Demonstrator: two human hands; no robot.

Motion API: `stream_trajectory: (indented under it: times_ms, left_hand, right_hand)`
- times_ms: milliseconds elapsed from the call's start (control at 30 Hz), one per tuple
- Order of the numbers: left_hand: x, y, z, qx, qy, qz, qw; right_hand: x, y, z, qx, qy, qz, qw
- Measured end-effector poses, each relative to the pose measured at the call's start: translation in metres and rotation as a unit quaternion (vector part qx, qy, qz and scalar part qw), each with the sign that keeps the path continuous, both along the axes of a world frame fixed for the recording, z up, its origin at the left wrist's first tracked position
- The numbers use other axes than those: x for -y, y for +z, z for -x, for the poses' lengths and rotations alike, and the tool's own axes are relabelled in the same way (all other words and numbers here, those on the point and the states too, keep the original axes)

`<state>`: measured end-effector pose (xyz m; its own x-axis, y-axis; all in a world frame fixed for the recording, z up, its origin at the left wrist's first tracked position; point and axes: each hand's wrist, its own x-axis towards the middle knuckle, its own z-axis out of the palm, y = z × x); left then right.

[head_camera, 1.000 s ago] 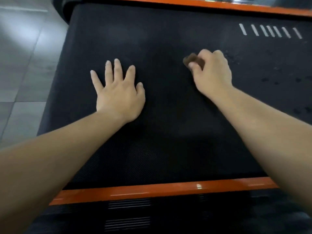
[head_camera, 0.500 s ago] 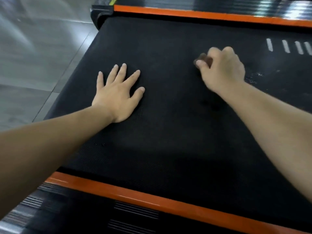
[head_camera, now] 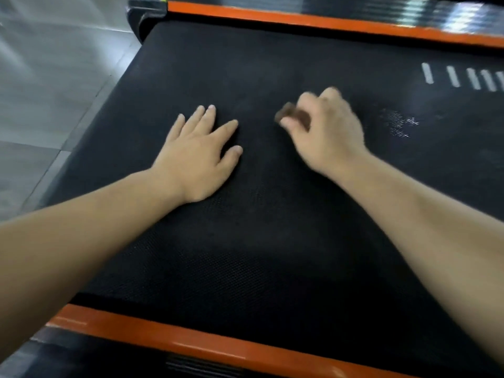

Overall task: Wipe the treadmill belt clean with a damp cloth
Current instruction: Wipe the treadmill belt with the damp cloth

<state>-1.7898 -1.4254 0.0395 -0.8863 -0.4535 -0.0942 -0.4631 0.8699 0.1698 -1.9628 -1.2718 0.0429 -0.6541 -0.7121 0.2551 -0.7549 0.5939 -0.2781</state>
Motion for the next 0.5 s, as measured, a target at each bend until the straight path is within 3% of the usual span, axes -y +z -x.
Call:
stream_trajectory:
  times_ms: [100, 300, 500]
  left_hand:
    - [-0.017, -0.002, 0.026, -0.016, 0.066, -0.026, 0.997]
    - [-0.032, -0.003, 0.053, -0.006, 0.104, -0.034, 0.994]
    - [-0.037, -0.016, 0.055, -0.050, 0.097, 0.005, 0.994]
  right_hand:
    - [-0.008, 0.001, -0.003, 0.024, 0.065, -0.001, 0.998]
    - [0.026, 0.011, 0.071, 0.027, -0.128, 0.002, 0.991]
    - [0.015, 0.004, 0.020, -0.044, 0.130, -0.032, 0.990]
